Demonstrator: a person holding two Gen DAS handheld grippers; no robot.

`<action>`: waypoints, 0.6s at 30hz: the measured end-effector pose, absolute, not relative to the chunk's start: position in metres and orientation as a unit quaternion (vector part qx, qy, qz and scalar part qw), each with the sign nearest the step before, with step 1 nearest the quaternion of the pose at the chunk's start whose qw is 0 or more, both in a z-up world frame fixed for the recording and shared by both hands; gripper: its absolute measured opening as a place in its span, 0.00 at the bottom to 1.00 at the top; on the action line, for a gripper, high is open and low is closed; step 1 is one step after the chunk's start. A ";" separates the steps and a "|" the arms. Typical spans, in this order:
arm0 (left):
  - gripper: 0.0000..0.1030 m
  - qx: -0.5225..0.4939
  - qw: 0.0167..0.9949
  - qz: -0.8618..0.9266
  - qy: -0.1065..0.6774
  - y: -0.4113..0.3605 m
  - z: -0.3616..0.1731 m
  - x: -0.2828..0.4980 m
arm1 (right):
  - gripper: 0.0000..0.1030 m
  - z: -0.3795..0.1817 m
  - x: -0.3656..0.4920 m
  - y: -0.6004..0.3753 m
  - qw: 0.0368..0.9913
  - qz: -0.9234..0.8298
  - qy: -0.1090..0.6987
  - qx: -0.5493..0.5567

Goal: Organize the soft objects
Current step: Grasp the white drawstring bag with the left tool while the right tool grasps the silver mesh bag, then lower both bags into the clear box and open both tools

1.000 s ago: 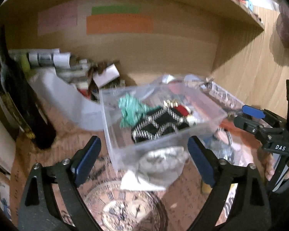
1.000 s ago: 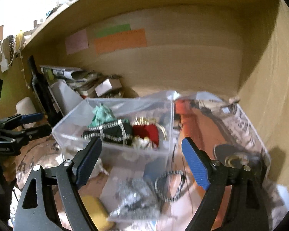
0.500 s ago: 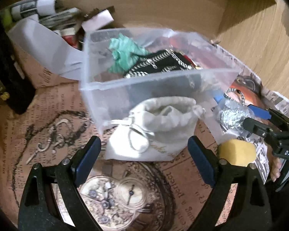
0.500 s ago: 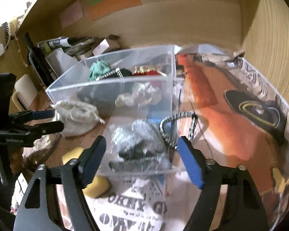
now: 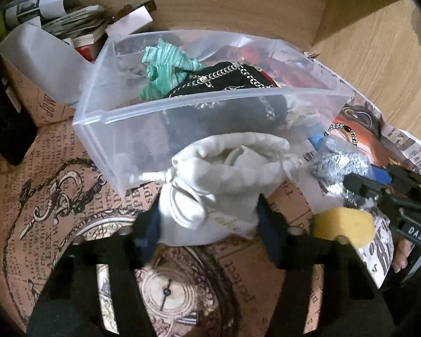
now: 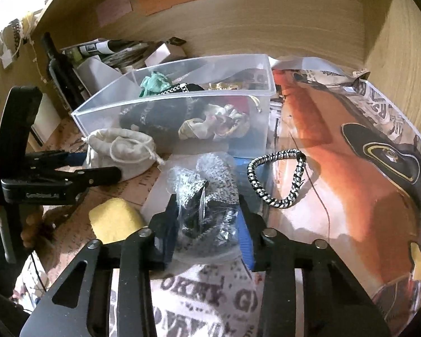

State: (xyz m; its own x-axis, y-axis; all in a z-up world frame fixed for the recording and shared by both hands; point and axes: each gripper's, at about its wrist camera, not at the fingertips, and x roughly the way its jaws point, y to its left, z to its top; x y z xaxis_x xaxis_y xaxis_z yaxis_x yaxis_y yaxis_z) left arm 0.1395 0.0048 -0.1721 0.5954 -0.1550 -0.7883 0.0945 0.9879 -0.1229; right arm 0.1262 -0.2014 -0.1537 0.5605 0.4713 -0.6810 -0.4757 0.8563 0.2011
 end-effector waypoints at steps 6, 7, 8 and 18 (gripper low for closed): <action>0.27 -0.036 0.898 -0.077 0.432 0.005 -0.164 0.124 | 0.28 -0.141 0.121 -0.201 0.889 0.273 0.367 0.003; 0.26 -0.037 0.900 -0.076 0.427 0.006 -0.161 0.121 | 0.28 -0.138 0.120 -0.201 0.891 0.273 0.362 0.005; 0.26 -0.037 0.903 -0.076 0.422 0.007 -0.158 0.117 | 0.27 -0.136 0.120 -0.202 0.893 0.273 0.359 0.006; 0.26 -0.036 0.936 -0.067 0.344 0.010 -0.102 0.089 | 0.27 -0.094 0.114 -0.203 0.915 0.276 0.293 0.021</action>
